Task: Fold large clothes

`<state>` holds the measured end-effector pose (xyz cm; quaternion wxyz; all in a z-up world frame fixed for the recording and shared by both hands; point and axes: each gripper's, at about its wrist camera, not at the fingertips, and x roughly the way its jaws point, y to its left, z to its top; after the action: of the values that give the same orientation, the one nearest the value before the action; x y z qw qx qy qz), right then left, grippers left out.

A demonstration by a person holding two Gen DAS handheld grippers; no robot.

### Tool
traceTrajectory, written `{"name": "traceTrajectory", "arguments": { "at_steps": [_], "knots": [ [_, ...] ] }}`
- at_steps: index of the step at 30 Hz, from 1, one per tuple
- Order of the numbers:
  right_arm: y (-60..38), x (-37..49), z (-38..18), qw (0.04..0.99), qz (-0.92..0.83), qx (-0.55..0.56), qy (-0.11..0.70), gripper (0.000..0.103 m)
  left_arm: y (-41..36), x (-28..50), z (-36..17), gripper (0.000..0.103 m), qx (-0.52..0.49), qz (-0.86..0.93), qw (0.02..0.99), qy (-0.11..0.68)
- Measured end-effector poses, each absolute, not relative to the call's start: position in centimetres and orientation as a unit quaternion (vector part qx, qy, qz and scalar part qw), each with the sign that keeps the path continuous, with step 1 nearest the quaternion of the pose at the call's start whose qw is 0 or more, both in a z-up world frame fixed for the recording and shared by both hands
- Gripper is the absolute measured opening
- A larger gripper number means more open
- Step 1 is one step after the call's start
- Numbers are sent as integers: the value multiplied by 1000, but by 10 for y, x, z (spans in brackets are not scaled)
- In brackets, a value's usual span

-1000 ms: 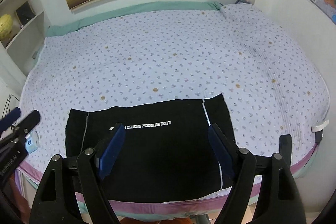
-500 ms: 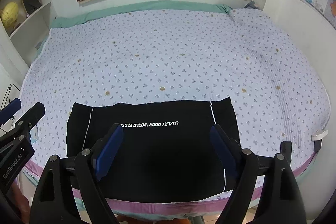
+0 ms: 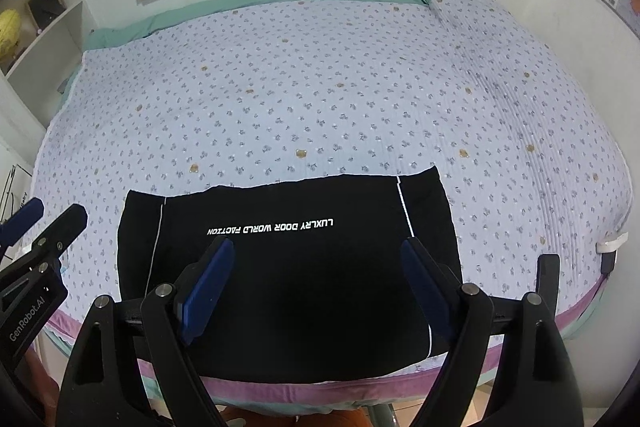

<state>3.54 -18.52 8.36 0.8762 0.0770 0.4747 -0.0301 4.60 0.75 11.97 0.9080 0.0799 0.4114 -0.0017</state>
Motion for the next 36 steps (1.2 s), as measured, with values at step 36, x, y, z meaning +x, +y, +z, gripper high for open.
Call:
{"name": "traceTrajectory", "arguments": {
  "at_steps": [36],
  "knots": [
    [-182, 46, 69, 861, -24, 74, 503, 87, 10, 58, 110, 71, 65, -14, 897, 436]
  ]
}}
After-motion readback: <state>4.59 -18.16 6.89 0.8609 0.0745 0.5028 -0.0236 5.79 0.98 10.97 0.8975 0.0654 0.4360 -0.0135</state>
